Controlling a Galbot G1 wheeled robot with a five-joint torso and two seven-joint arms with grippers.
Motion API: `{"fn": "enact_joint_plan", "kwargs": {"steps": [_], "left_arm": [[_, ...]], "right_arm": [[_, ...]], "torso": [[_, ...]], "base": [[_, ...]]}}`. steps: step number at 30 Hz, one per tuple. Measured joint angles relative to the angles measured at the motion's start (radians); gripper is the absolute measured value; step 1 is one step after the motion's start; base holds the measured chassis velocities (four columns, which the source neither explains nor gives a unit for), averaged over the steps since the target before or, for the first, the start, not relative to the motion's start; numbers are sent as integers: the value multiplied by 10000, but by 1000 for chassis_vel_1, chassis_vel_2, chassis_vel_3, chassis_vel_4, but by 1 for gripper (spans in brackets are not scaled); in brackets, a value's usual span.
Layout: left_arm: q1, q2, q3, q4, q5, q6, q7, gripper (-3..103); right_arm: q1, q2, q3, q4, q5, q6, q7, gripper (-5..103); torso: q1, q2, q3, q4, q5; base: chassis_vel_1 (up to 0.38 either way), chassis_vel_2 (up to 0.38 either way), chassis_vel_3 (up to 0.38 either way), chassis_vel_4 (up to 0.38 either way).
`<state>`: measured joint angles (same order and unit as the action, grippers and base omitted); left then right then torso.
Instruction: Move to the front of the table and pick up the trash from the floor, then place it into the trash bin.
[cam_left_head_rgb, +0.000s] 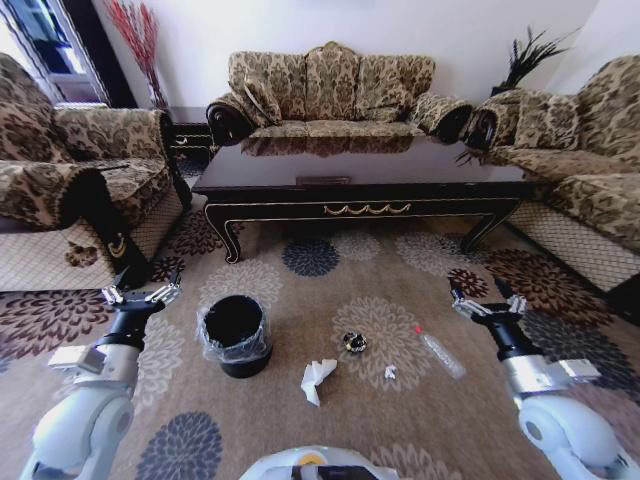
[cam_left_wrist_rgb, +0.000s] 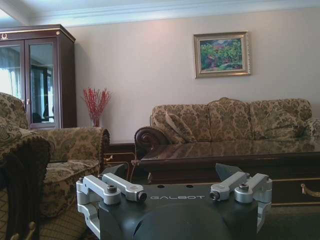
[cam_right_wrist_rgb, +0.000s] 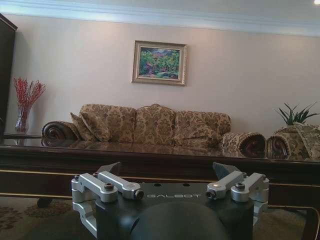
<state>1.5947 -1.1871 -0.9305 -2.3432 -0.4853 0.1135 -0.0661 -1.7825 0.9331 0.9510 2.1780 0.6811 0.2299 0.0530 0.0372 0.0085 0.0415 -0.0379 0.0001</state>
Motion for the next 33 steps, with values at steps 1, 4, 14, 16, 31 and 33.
{"fn": "enact_joint_plan", "kwargs": {"steps": [1,4,14,16,31,33], "left_arm": [[0,0,0,0,0,0,0,100],[35,-1,108,14,1,79,-246,100],[-81,744,504,-96,-665,2365,-2191,100],[-100,894,565,-23,-873,3131,-2547,100],[-876,1600,1633,1350,-3592,5582,-3306,100],[-901,1505,1860,1592,-3291,5557,-3347,100]], "right_arm": [[0,0,0,0,0,0,0,100],[8,12,-8,-13,-39,11,1,100],[13,50,-136,-23,-239,-33,177,100],[18,55,-177,-31,-293,-40,180,100],[582,181,-1835,-659,-1518,-198,173,100],[703,129,-2146,-906,-1638,-191,170,100]], "torso": [[0,0,0,0,0],[1,0,1,-1,-2],[-2,2,-3,-2,1],[-2,2,-2,-2,-1],[-3,2,-1,2,2],[-2,2,-1,3,0]], "base": [[-102,116,140,-86],[-51,69,61,-77],[0,0,0,0],[0,0,0,0],[0,0,0,0],[0,0,0,0]]}}
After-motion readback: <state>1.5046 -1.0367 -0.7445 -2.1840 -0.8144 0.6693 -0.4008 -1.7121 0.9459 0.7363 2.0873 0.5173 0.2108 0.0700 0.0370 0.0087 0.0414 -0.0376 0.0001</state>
